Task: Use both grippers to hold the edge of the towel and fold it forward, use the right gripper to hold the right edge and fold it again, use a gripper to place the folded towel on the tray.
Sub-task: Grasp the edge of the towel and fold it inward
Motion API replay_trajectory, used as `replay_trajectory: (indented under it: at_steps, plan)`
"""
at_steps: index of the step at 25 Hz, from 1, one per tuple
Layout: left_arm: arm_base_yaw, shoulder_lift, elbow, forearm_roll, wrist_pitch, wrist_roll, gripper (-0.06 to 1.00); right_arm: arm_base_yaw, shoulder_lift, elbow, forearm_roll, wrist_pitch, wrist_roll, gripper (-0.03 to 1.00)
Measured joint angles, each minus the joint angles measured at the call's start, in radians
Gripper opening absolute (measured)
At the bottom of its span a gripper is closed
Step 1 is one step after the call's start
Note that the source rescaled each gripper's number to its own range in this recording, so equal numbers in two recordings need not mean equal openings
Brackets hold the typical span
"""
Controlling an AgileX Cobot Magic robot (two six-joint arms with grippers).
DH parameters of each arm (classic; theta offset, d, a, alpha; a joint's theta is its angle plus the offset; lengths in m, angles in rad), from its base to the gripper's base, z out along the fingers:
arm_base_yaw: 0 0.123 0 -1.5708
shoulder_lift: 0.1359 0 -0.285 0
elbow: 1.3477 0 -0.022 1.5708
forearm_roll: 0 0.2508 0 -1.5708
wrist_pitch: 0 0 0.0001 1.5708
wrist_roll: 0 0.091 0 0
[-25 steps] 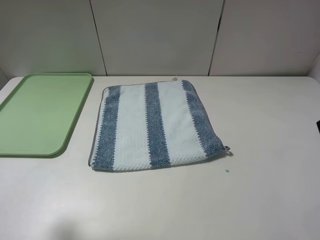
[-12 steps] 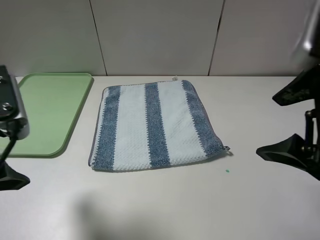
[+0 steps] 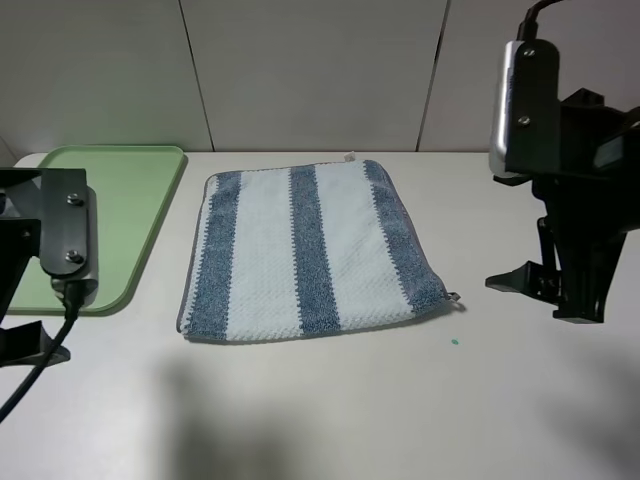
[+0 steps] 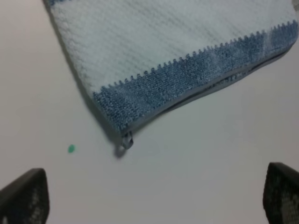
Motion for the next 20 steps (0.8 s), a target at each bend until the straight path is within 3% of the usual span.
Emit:
replay_trajectory:
  at_steps: [8,14,20]
  plan:
    - [0.000,0.007,0.000,0.043,-0.125,0.099,1.00,0.000,0.139,0.000,-0.079,-0.058,-0.003,1.00]
    - [0.000,0.014,0.000,0.044,-0.236,0.107,1.00,0.000,0.225,0.000,-0.109,-0.128,-0.003,1.00]
    - [0.000,0.133,0.000,0.067,-0.274,0.107,1.00,0.000,0.290,0.000,-0.126,-0.185,-0.003,1.00]
